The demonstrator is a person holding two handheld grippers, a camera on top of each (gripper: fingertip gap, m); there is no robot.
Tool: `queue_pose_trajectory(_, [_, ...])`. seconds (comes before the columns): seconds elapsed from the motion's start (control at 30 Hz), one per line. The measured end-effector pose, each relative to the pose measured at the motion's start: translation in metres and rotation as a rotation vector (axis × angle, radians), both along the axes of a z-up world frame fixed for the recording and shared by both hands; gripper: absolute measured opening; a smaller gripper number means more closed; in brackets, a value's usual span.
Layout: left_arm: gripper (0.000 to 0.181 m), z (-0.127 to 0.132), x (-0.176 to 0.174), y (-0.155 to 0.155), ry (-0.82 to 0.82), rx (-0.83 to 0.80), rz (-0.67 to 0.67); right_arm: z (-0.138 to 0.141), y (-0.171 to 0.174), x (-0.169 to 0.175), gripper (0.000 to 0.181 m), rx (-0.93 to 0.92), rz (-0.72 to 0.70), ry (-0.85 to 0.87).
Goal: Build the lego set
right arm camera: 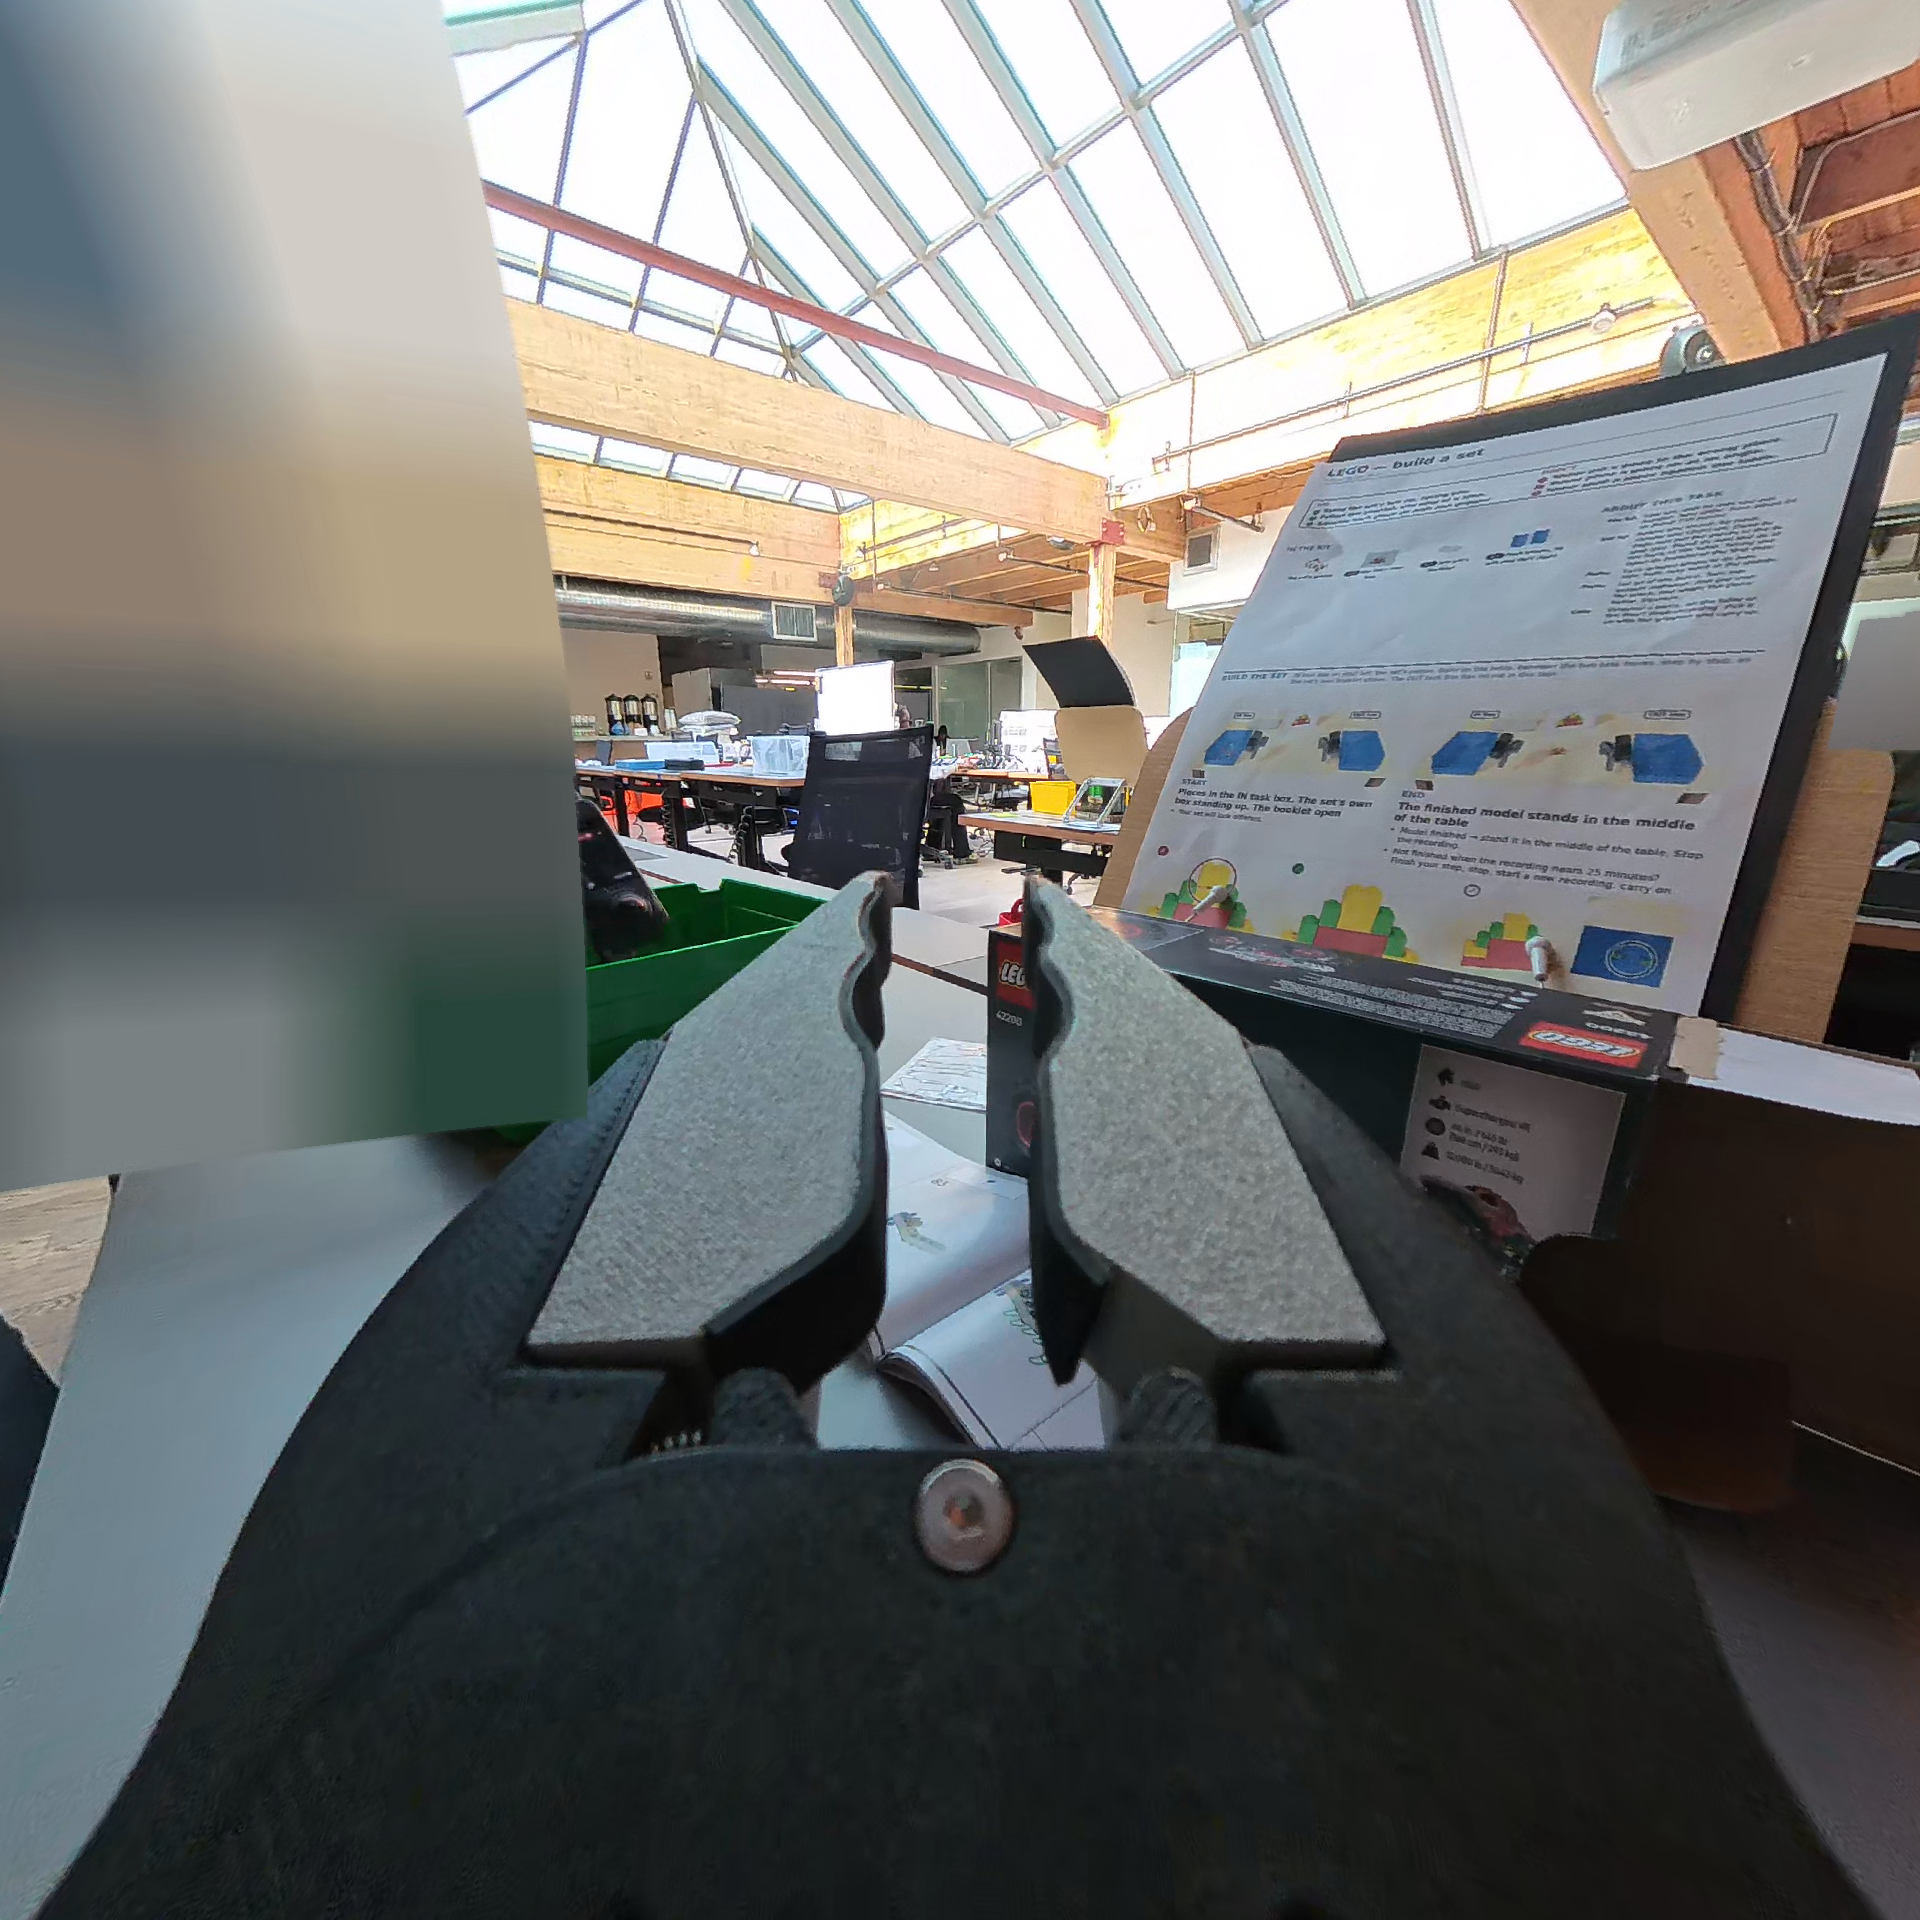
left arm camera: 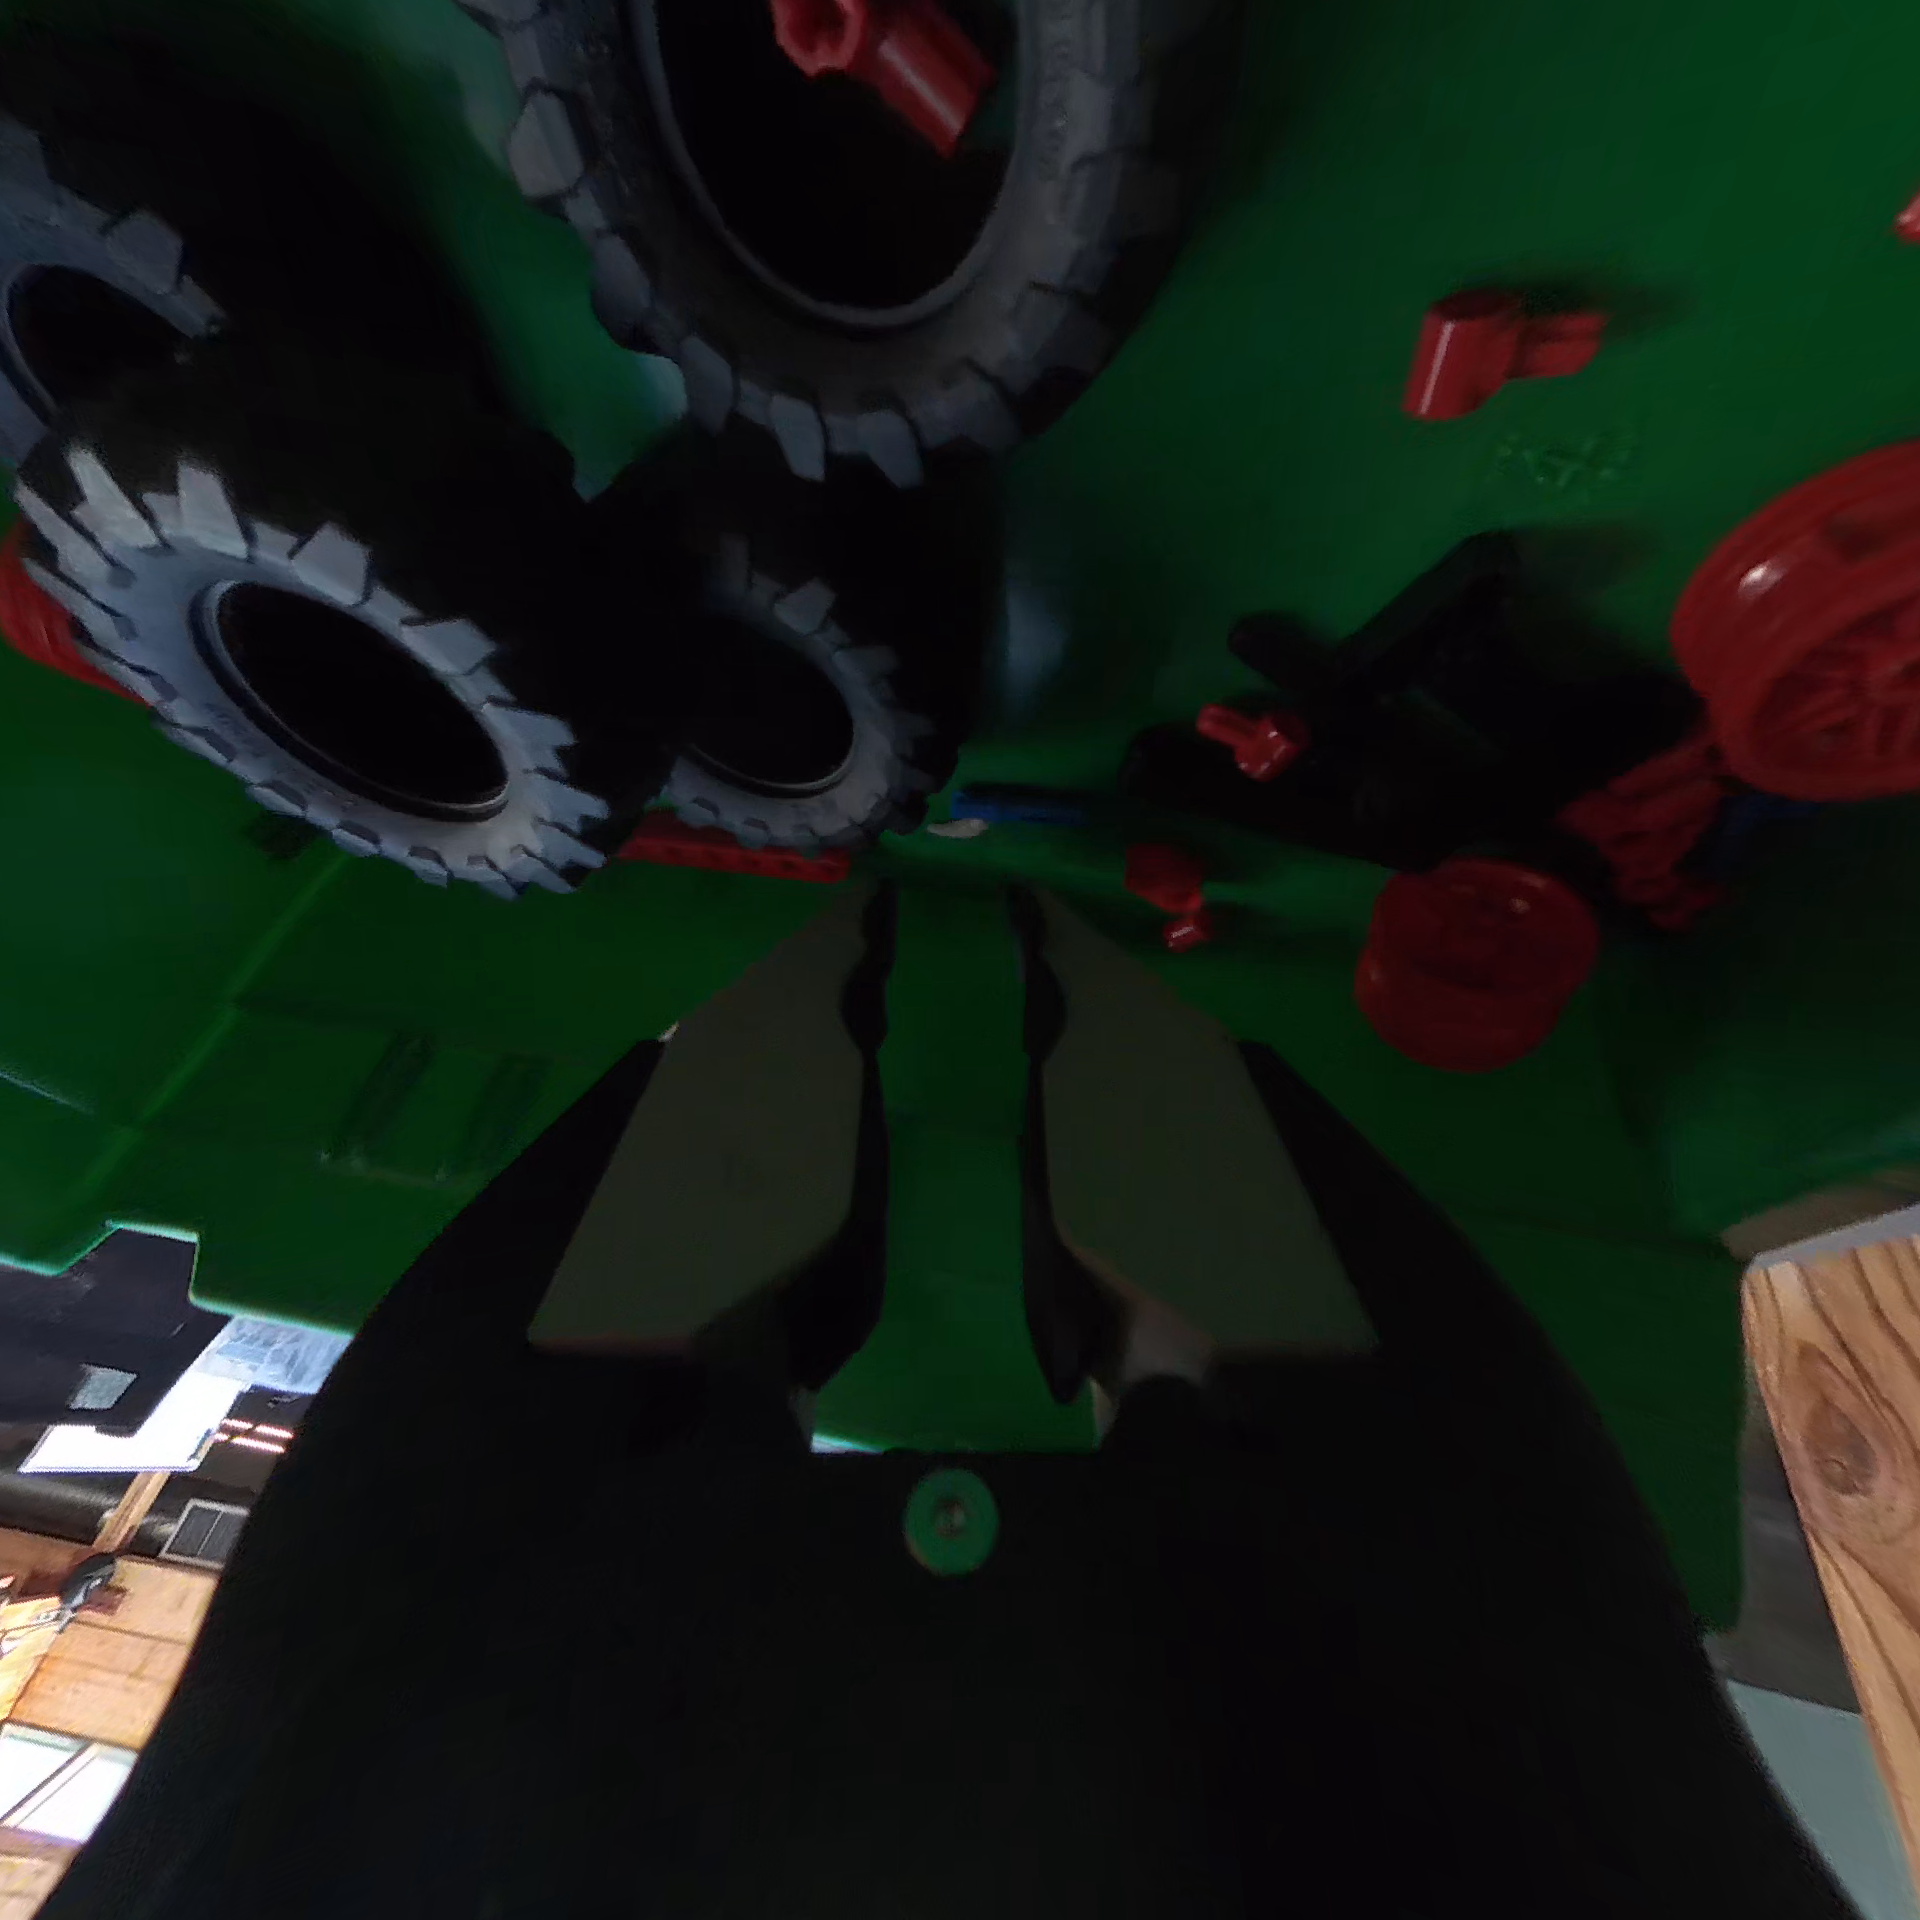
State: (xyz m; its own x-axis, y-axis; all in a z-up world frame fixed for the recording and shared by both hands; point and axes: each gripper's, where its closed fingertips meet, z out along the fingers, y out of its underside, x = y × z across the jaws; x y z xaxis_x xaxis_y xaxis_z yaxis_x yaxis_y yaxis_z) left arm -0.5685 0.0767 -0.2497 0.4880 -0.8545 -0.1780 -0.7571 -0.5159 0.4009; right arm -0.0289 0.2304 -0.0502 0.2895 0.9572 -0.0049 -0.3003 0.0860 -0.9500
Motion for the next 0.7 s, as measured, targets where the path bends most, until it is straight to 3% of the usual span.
queue_pose_trajectory(0.2, [0.013, -0.006, 0.002, 0.003, 0.013, -0.001, -0.079, 0.004, -0.003, 0.003, 0.020, 0.006, 0.011, 0.018])
queue_pose_trajectory(0.3, [0.001, -0.007, 0.010, -0.001, -0.041, -0.003, -0.139, 0.005, -0.006, 0.002, 0.020, 0.008, 0.022, 0.023])
queue_pose_trajectory(0.43, [0.009, -0.006, 0.011, 0.003, -0.064, 0.038, -0.143, 0.005, -0.007, 0.002, 0.020, 0.015, 0.023, 0.022])
queue_pose_trajectory(0.7, [0.006, -0.007, 0.014, 0.000, -0.066, 0.024, -0.174, 0.004, -0.006, 0.001, 0.020, 0.011, 0.023, 0.019])
